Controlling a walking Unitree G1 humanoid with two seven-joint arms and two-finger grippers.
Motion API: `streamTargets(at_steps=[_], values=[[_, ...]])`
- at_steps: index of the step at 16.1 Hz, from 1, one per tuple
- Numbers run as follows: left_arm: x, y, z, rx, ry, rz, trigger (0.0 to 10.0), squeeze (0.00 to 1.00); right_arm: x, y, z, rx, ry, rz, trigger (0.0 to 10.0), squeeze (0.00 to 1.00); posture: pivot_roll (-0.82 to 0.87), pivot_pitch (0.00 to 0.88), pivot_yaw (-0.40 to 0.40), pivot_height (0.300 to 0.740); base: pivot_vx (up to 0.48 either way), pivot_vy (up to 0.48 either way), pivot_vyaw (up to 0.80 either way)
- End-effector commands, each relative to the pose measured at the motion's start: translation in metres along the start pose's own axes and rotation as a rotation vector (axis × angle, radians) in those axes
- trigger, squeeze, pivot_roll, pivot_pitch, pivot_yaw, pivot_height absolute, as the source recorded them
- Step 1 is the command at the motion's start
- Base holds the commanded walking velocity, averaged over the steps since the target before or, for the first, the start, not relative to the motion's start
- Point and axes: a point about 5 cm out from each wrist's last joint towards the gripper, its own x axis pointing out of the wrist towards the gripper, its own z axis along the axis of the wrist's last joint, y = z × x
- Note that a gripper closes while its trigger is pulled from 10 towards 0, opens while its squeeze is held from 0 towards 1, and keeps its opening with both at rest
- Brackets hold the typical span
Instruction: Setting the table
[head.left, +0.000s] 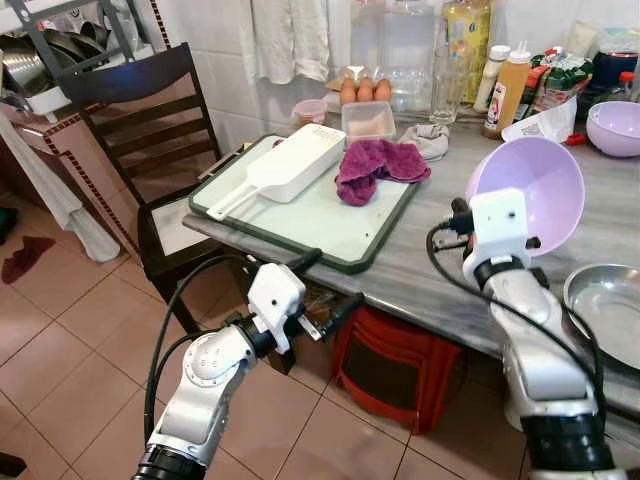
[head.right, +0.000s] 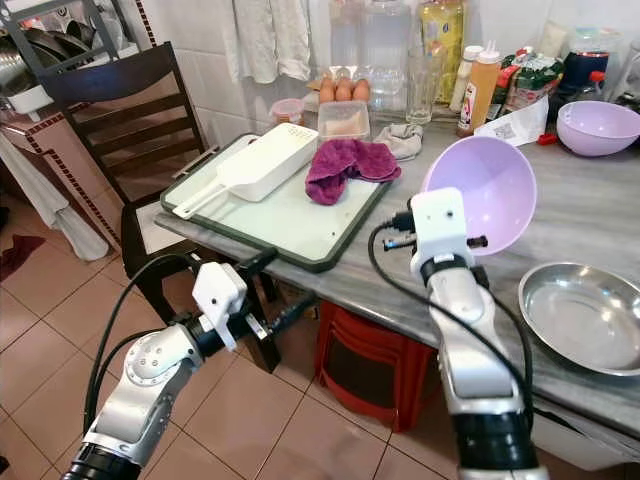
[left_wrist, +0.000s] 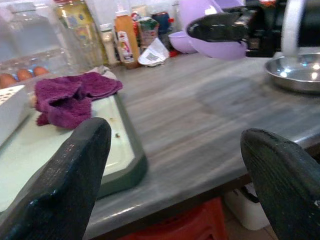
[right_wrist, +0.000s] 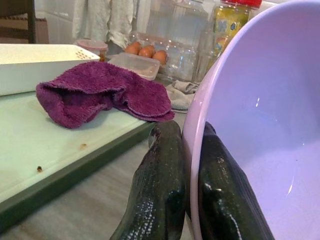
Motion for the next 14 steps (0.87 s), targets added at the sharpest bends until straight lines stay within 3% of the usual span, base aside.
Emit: streamTargets(at_steps=[1, 5, 9, 14], values=[[-0.001, 0.0, 0.004, -0.001, -0.004, -0.027, 10.0, 0.0, 0.004, 0.0, 0.002, 0.014, 0.026, 0.008, 10.0, 0.0, -0.27, 0.072, 0.091, 0.74, 0.0, 0.0, 0.0], [0.002, -0.003, 0.01, -0.03, -0.022, -0.103, 10.0, 0.0, 0.013, -0.001, -0.007, 0.022, 0.185, 0.02, 10.0, 0.0, -0.27, 0.076, 0.093, 0.74, 0.0, 0.0, 0.0], [0.008, 0.001, 0.011, -0.055, -0.035, -0.058, 10.0, 0.0, 0.015, -0.003, -0.008, 0.045, 0.206, -0.007, 10.0, 0.0, -0.27, 0.076, 0.096, 0.74, 0.0, 0.0, 0.0], [0.01, -0.003, 0.008, -0.073, -0.009, -0.039, 10.0, 0.0, 0.015, -0.004, -0.008, 0.057, 0.208, -0.018, 10.0, 0.0, -0.27, 0.073, 0.095, 0.74, 0.0, 0.0, -0.43]])
